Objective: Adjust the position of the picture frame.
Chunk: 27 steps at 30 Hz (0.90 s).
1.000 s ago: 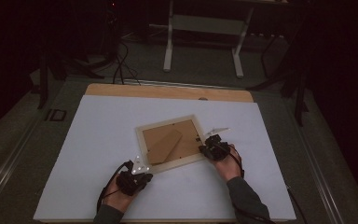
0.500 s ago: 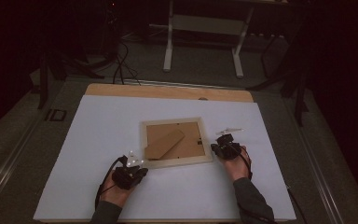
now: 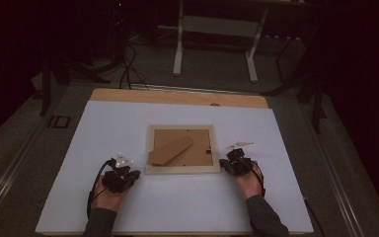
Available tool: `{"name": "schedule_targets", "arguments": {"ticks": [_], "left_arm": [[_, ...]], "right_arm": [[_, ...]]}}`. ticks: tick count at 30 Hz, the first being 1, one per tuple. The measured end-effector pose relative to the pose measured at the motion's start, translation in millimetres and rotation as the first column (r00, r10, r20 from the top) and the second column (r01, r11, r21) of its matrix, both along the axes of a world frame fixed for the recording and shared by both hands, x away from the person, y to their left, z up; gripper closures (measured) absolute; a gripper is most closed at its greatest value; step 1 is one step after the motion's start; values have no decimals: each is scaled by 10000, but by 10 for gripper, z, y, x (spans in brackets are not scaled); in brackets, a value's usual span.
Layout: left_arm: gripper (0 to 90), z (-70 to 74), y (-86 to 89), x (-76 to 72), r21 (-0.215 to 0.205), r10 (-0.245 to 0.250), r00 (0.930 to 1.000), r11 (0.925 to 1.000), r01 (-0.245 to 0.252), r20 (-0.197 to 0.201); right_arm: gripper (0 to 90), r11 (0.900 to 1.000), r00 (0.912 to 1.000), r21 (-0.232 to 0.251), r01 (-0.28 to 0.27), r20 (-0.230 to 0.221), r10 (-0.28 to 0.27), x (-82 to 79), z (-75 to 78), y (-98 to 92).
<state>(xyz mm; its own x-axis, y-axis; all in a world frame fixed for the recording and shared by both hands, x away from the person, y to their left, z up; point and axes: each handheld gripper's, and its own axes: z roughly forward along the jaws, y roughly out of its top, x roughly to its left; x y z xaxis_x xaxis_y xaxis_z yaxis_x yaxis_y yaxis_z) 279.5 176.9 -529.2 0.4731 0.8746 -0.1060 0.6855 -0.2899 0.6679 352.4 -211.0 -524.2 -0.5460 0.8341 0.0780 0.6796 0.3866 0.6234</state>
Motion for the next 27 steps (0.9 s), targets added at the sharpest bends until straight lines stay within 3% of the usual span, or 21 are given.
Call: {"name": "schedule_targets", "arguments": {"ticks": [6,11,19,27], "left_arm": [[894,-42,29,95,-107,-76,10000,9999,76,-47],[895,-48,-20,116,-55,-229,9997,9997,229,49],[900,-57,-38,120,-144,-269,9996,9995,271,109],[900,-54,-78,98,168,-240,9993,9996,235,302]], "right_arm": [[900,9999,9998,38,-167,125,167,-102,-12,27],[900,9982,9999,598,-71,101,66,-173,-43,-3],[900,9964,9997,837,-127,238,108,-227,-67,1],[900,9949,9996,994,-170,258,145,-223,-77,-21]]}}
